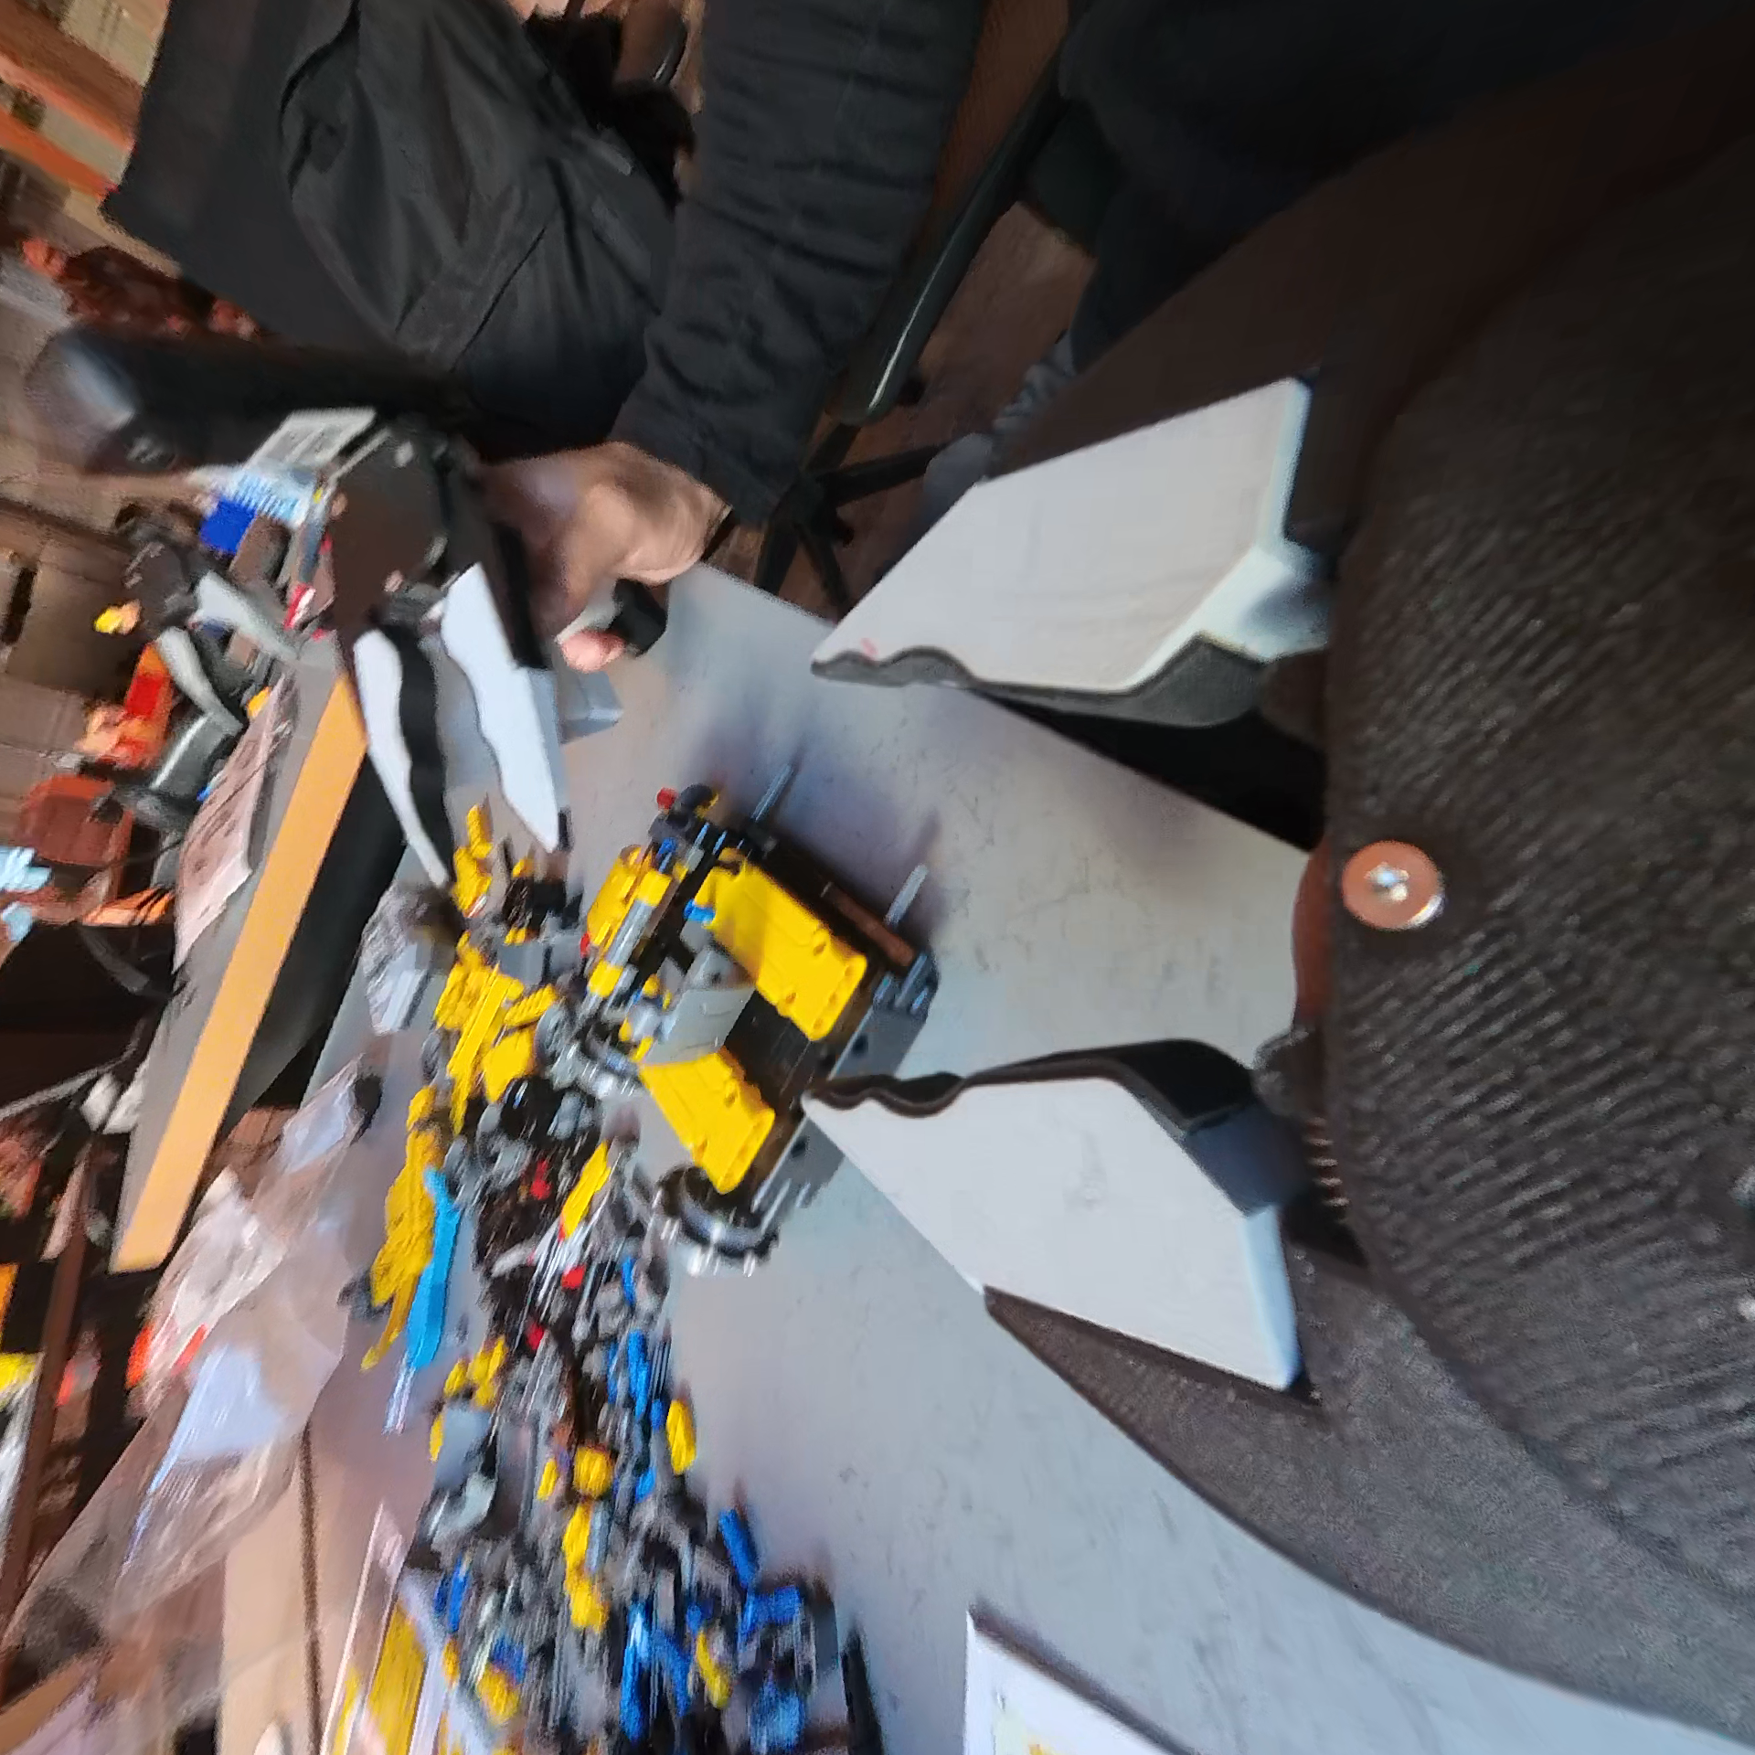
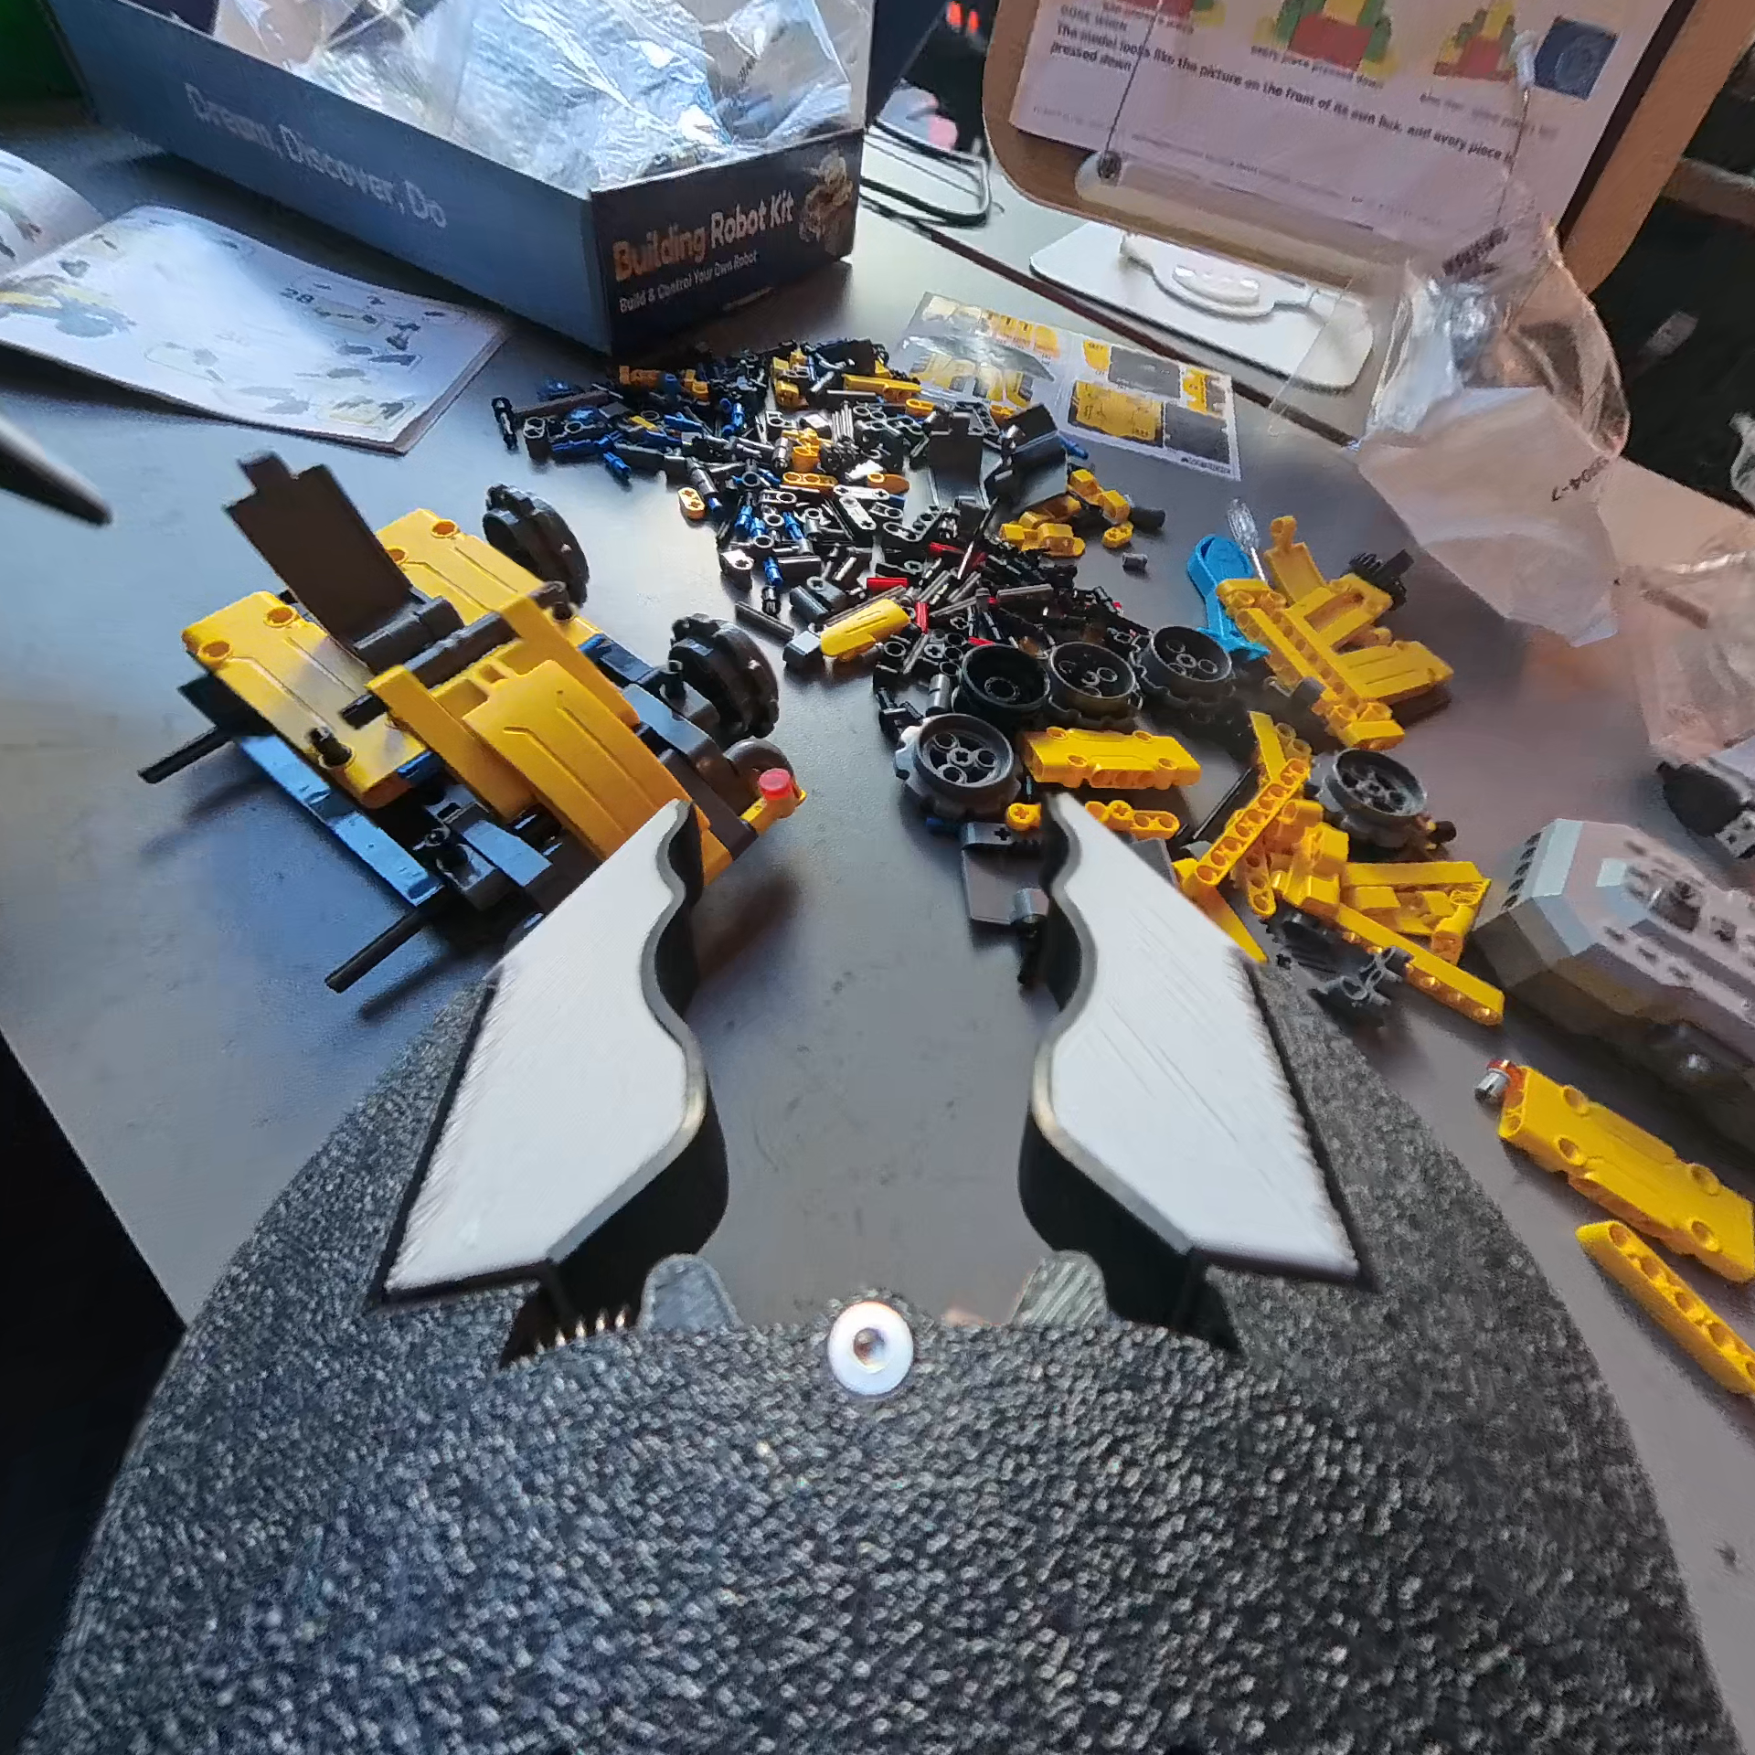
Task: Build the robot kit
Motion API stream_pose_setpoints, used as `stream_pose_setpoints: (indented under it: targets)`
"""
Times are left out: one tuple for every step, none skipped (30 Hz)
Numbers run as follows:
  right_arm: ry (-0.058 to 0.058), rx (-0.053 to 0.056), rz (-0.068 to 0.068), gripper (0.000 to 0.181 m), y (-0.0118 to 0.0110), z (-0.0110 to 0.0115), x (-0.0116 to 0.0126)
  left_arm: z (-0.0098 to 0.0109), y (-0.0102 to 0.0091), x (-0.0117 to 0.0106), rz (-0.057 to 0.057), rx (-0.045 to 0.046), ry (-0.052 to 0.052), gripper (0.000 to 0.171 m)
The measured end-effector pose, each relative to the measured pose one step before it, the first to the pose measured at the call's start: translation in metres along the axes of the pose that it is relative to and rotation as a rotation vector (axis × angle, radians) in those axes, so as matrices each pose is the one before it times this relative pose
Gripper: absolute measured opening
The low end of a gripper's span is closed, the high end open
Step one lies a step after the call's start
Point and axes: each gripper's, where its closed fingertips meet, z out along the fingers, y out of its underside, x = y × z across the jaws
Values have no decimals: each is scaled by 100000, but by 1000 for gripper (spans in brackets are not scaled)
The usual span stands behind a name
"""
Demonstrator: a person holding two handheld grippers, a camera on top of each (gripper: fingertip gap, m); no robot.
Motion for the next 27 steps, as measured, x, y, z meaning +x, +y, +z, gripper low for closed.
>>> stream_pose_setpoints:
  targets:
    - [337,1120,-2699,67,-176,-86,-281,-321,-515,-892,261,2679,-5157,82]
    - [-246,863,-2234,63,-174,-10,-352,-333,-531,-1129,-417,2765,-6294,83]
    - [-1906,455,-944,61,-173,117,-555,-301,-488,-1061,-1298,2395,-5166,83]
    - [-4570,-268,510,61,-140,269,-878,-230,-363,-882,-2448,1733,-3611,83]
    - [-6331,-1605,1640,60,4,441,-1070,-133,-245,-649,-3151,1213,-2021,84]
    - [-6084,-2661,2206,60,152,542,-951,-61,-91,-473,-3127,545,-969,85]
    - [-5497,-2798,1877,62,190,533,-837,13,31,-280,-2544,-241,-125,87]
    - [-6221,-2814,1144,65,210,456,-944,46,125,-271,-1673,-957,-579,88]
    - [-6902,-3098,758,64,279,396,-1058,27,47,-364,-1212,-508,-1751,89]
    - [-4684,-1726,643,64,84,282,-793,-19,-37,-227,-667,105,-1119,89]
    - [-2529,-168,639,75,-119,133,-533,-54,-54,-129,-269,291,-685,91]
    - [-2213,-204,581,82,-69,46,-499,-51,-89,-281,-263,411,-1809,93]
    - [-1140,110,146,85,-64,-49,-379,-43,-97,-317,-291,348,-2007,93]
    - [315,904,-391,83,-138,-130,-221,-37,-42,-268,-199,-18,-1590,93]
    - [1406,1762,-827,79,-275,-195,-108,-11,-37,-303,-424,-30,-1678,94]
    - [2787,1902,-1033,76,-354,-286,80,20,-15,-99,-505,-159,-314,94]
    - [5453,1590,-1125,73,-374,-374,531,98,159,276,35,-1066,2087,94]
    - [7196,1714,-1403,73,-461,-505,860,187,315,389,367,-1995,2408,94]
    - [7158,2569,-1452,73,-624,-641,955,194,334,307,312,-1858,1415,94]
    - [6923,3049,-680,68,-711,-672,1088,183,370,641,1018,-1995,3303,89]
    - [5935,2204,481,61,-604,-611,1145,231,589,1043,2115,-3397,5629,79]
    - [5015,636,1428,54,-329,-452,1154,314,731,635,1936,-4367,2686,74]
    - [5143,-807,1800,50,-37,-308,1243,329,742,168,1818,-4344,-596,74]
    - [4677,-1867,1651,49,227,-131,1171,311,686,204,2250,-4464,-236,73]
    - [2927,-2823,1558,49,475,27,852,225,583,284,2312,-3937,708,70]
    - [1260,-3419,1640,49,624,141,533,155,422,76,1330,-2822,-286,66]
    - [294,-3592,1786,47,706,219,265,94,265,-171,301,-1749,-1502,65]
